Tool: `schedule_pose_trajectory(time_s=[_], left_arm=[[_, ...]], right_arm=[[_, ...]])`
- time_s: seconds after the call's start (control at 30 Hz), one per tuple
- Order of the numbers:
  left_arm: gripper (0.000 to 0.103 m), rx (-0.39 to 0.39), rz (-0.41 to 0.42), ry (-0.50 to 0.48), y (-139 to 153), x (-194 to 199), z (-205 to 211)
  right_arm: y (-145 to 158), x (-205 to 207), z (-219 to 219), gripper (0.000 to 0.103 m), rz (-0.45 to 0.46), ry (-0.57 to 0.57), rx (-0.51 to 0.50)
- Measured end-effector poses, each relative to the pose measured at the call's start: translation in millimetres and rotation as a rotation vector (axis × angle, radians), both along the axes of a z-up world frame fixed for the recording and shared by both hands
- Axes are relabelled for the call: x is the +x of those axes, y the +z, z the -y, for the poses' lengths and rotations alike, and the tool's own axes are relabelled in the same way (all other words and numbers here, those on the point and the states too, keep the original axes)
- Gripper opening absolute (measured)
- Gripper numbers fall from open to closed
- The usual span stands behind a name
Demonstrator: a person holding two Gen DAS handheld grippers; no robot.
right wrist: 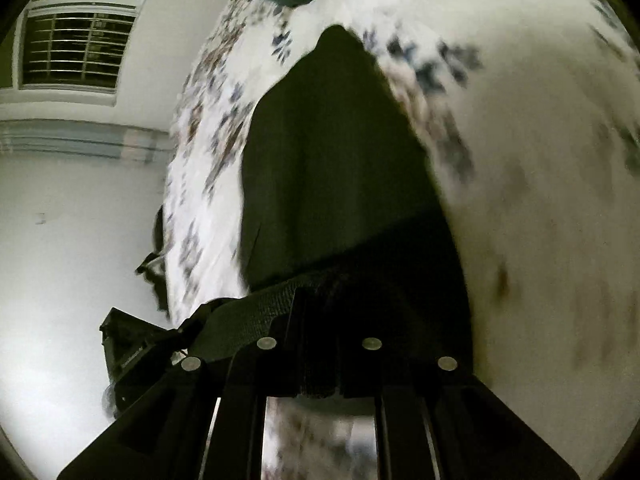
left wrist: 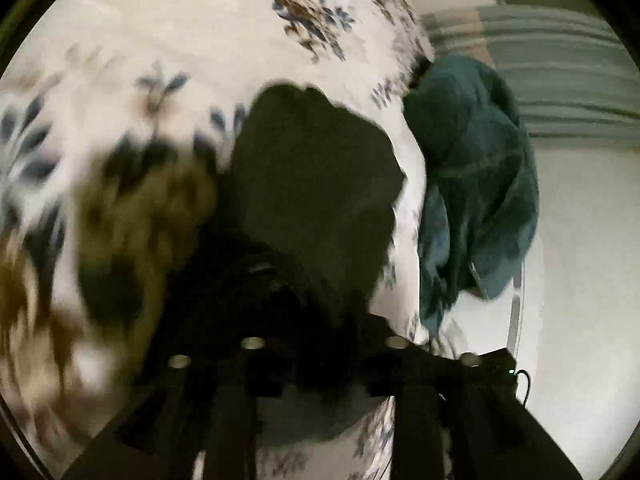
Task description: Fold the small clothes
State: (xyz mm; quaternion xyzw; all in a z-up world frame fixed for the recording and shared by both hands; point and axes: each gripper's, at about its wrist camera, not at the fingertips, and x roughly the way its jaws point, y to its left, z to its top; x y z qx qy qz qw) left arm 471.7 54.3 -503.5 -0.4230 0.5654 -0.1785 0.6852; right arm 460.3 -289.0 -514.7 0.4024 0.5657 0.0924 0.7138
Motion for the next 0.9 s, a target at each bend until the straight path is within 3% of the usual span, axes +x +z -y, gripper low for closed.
schedule_pose_trajectory(time_s=[0.03,0.07,0.13,0.17,0.3,0.47,0.5,0.53,0.57,0.6,0.73,0.9], left_arm=[[0.048,-0.018,0.006,0.02,-0.8,10.8,-8.1],[0.056,-0.03,0.021,0.035,1.8,13.0,-17.1],[0.061,-0.021,0.076,0.058,12.5,10.5,-34.7],[0.061,0.013,0.084,0.047,14.8,8.3,-37.6],[0.061,0.241,0.129,-0.143,10.2,9.0,-15.7],[0.061,0.39,0.167,-0.33,-12.7,22.6,38.4],[0.058,0.411,0.183,-0.335,-14.4,24.8,43.0],[0.037,0.431,0.203,-0.335,-15.4,24.3,44.8],[0.019,0.461,0.226,-0.332,-15.2,24.6,46.3],[0.014,0.478,0.236,-0.331,-13.0,23.8,46.0],[0.013,0.516,0.303,-0.326,0.8,6.3,42.2],[0.013,0.511,0.296,-0.333,2.6,11.2,47.0]], right_arm=[[-4.9,4.5,9.2,0.027,-0.028,0.006,-0.007],[-7.6,8.7,14.6,0.032,-0.041,-0.004,-0.009],[-1.6,4.1,31.3,0.06,0.002,-0.024,-0.019],[1.1,-1.0,35.2,0.064,0.016,-0.027,-0.046],[-19.4,-12.9,34.8,0.066,-0.02,0.026,-0.111],[-59.5,-4.7,12.9,0.066,-0.056,0.092,-0.154],[-60.6,-5.2,7.7,0.059,-0.037,0.101,-0.172],[-58.2,-5.8,3.5,0.039,-0.011,0.101,-0.219],[-55.0,-6.2,-0.2,0.032,0.005,0.096,-0.28],[-52.6,-7.5,-1.0,0.026,0.013,0.092,-0.3],[-34.5,-21.1,-2.1,0.013,0.07,0.067,-0.372],[-25.2,-12.2,-7.5,0.013,0.055,0.112,-0.397]])
